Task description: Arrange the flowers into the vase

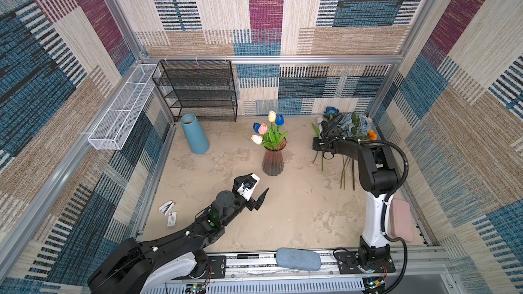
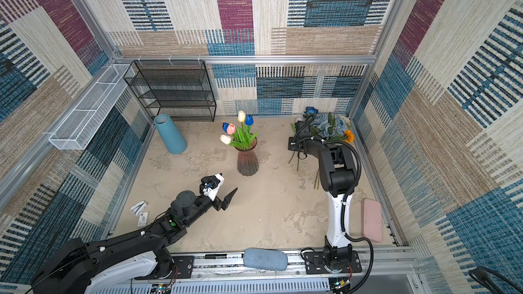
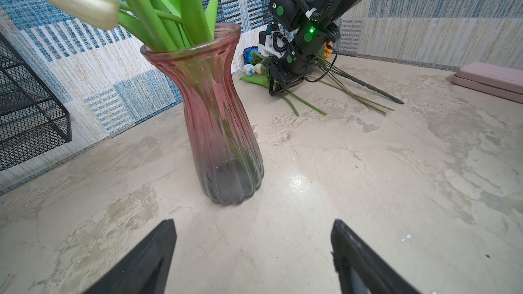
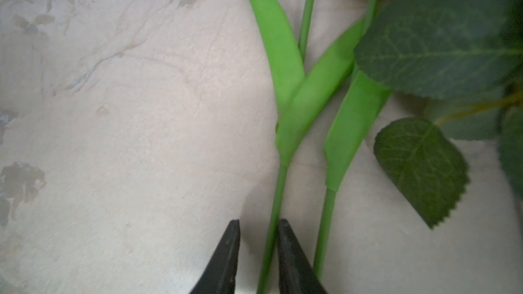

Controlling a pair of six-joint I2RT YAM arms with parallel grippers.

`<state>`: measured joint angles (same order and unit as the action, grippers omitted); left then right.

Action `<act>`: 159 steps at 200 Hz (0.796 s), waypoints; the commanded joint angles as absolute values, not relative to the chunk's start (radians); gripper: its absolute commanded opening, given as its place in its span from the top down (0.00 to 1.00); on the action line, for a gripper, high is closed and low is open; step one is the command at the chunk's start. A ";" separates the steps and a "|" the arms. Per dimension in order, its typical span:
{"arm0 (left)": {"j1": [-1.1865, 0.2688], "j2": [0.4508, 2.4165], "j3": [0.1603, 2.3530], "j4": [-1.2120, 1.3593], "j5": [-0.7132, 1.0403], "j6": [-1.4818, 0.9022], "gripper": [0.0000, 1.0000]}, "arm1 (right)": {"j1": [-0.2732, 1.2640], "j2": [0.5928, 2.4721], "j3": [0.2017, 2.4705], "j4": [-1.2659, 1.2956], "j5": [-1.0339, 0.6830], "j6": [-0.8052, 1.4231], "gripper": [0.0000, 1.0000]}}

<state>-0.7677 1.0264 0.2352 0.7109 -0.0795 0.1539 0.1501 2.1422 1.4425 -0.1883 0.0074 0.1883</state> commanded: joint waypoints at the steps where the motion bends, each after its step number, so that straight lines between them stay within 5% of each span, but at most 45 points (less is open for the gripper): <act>1: -0.767 1.029 0.244 0.714 -0.093 0.178 0.12 | 0.156 2.150 1.450 -0.187 0.002 0.185 0.74; 52: -0.767 1.029 0.247 0.708 -0.092 0.176 0.11 | 0.178 2.161 1.462 -0.201 -0.032 0.175 0.91; 159: -0.767 1.030 0.252 0.694 -0.102 0.187 0.11 | 0.274 1.982 1.310 -0.349 -0.196 0.177 0.95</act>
<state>-0.7677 1.0260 0.2413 0.6842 -0.0978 0.1543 0.2699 2.0251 1.3380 -0.3058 -0.1265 0.1539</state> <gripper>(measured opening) 0.887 0.050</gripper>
